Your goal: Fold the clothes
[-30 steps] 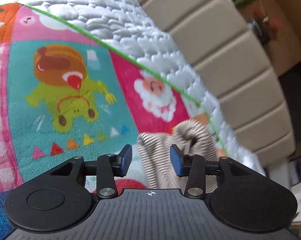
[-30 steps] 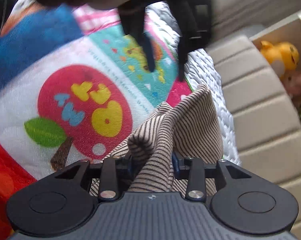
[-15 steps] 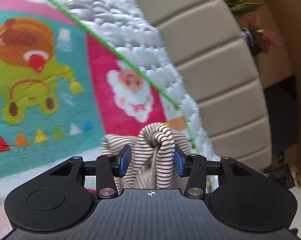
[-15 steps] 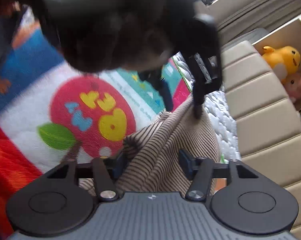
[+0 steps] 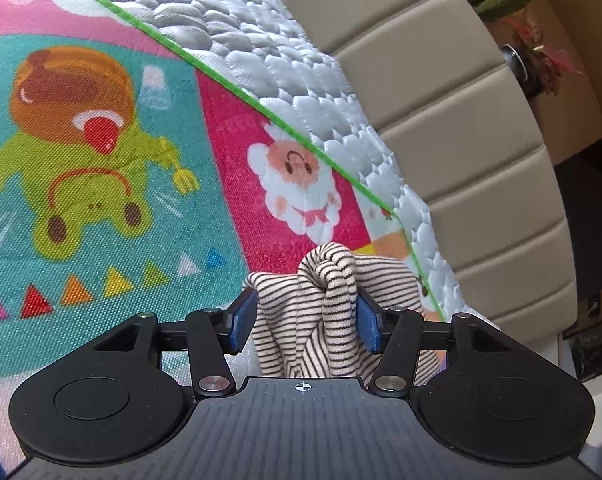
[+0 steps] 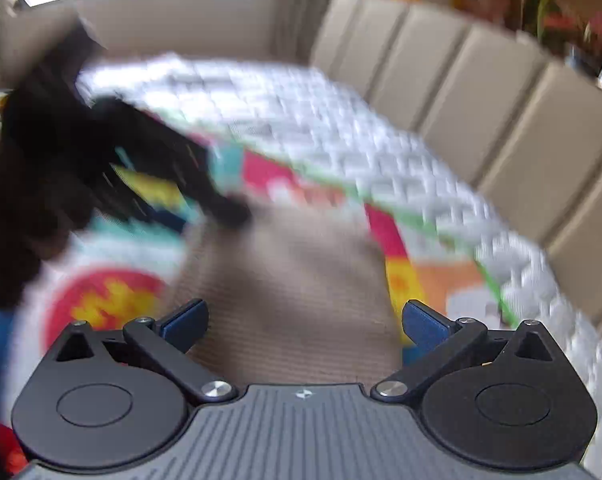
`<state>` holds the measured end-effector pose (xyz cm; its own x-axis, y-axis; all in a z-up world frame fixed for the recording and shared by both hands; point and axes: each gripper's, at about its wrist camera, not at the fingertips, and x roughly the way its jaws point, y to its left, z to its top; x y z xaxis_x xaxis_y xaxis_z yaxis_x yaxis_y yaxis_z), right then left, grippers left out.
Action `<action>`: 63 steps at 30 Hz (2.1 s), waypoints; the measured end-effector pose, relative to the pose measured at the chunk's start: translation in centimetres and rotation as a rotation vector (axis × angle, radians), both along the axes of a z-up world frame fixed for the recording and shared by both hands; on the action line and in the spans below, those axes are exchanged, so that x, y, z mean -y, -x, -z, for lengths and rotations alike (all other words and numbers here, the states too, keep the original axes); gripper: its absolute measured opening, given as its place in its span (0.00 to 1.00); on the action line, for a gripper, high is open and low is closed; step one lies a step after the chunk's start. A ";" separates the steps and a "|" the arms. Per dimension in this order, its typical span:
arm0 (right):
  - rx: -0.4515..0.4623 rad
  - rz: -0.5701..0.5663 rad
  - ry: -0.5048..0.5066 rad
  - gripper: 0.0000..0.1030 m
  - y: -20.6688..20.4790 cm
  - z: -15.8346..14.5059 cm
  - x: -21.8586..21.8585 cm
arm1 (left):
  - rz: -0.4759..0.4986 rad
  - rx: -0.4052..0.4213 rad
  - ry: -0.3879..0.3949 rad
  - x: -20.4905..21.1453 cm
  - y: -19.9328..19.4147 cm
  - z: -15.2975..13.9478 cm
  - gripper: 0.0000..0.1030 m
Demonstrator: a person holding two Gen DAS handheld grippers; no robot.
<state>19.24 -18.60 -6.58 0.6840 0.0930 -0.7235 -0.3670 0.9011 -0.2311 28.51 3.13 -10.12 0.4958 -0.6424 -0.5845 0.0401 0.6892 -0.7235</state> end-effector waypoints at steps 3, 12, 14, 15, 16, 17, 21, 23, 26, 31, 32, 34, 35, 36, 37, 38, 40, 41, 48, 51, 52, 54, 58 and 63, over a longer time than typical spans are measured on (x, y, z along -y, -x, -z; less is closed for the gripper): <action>-0.020 0.071 -0.098 1.00 0.3 1.7 1.0 | 0.016 0.004 -0.042 0.4 0.0 0.2 0.59; -0.055 0.072 -0.088 1.00 0.3 1.1 0.9 | -0.002 0.016 -0.072 0.1 0.2 0.0 0.64; -0.066 0.068 -0.089 1.00 0.2 1.0 1.0 | -0.014 0.057 -0.092 -0.1 0.7 -1.7 0.59; -0.069 0.065 -0.089 1.00 0.1 1.0 1.1 | -0.025 0.101 -0.108 -0.2 1.1 -2.9 0.57; -0.072 0.062 -0.089 1.00 0.1 1.0 1.1 | -0.036 0.148 -0.117 -0.4 1.6 -4.2 0.56; -0.076 0.059 -0.089 1.00 0.0 1.0 1.2 | -0.043 0.192 -0.095 -0.8 2.0 -5.3 0.56; -0.074 0.047 -0.076 1.00 -0.1 1.0 1.0 | -0.024 0.227 0.089 -0.7 2.1 -5.7 0.54; -0.071 0.035 -0.074 1.00 0.0 0.4 1.1 | 0.000 0.193 0.095 0.5 1.5 -4.4 0.48; -0.031 0.011 -0.072 1.00 0.5 -1.0 1.1 | 0.026 0.133 0.079 2.0 0.7 -2.2 0.35; 0.021 -0.060 -0.011 1.00 1.3 -1.8 0.1 | 0.023 0.090 0.093 1.7 0.1 -0.7 0.26; 0.000 -0.065 -0.004 1.00 1.2 -1.3 0.0 | 0.026 0.092 0.084 1.7 0.1 -0.6 0.26; -0.041 -0.075 0.008 1.00 1.0 -0.3 -0.3 | 0.030 0.092 0.067 2.0 0.0 -0.4 0.26; -0.062 -0.080 0.015 1.00 0.9 0.2 -0.4 | 0.032 0.090 0.058 2.2 0.0 -0.2 0.25; -0.077 -0.084 0.021 1.00 0.9 0.6 -0.6 | 0.034 0.088 0.050 2.4 -0.1 0.0 0.25; -0.073 -0.083 0.028 1.00 1.0 0.7 -0.7 | 0.032 0.089 0.044 2.4 -0.2 0.1 0.25; -0.069 -0.083 0.034 1.00 1.1 0.8 -0.8 | 0.032 0.090 0.042 2.4 -0.2 0.2 0.24; -0.061 -0.082 0.047 1.00 1.2 0.9 -1.1 | 0.028 0.083 0.052 2.2 -0.3 0.3 0.24; -0.057 -0.082 0.053 1.00 1.3 1.0 -1.2 | 0.026 0.081 0.059 2.1 -0.3 0.3 0.24; -0.070 -0.086 0.036 1.00 1.4 0.8 -0.7 | 0.017 0.253 0.069 1.5 0.8 -3.8 0.42; -0.069 -0.093 0.031 1.00 1.6 0.3 -0.6 | 0.014 0.186 0.028 2.1 0.3 -2.2 0.38; -0.065 -0.095 0.027 1.00 1.7 -0.1 -0.6 | 0.017 0.172 0.000 2.2 0.1 -1.8 0.34; -0.035 -0.098 0.001 1.00 2.2 -1.5 -0.6 | 0.018 0.154 -0.022 2.1 -0.1 -1.3 0.33; -0.013 -0.102 -0.052 1.00 2.0 -2.6 -0.8 | 0.016 0.125 0.001 1.8 -0.5 -0.6 0.33; -0.074 -0.098 0.030 1.00 1.3 0.1 -0.8 | 0.015 0.102 0.002 2.0 -0.7 0.3 0.33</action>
<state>17.96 -17.78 -6.69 0.6172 0.1346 -0.7752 -0.4702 0.8531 -0.2262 29.25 1.15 -10.45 0.5433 -0.6512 -0.5298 0.1240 0.6864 -0.7166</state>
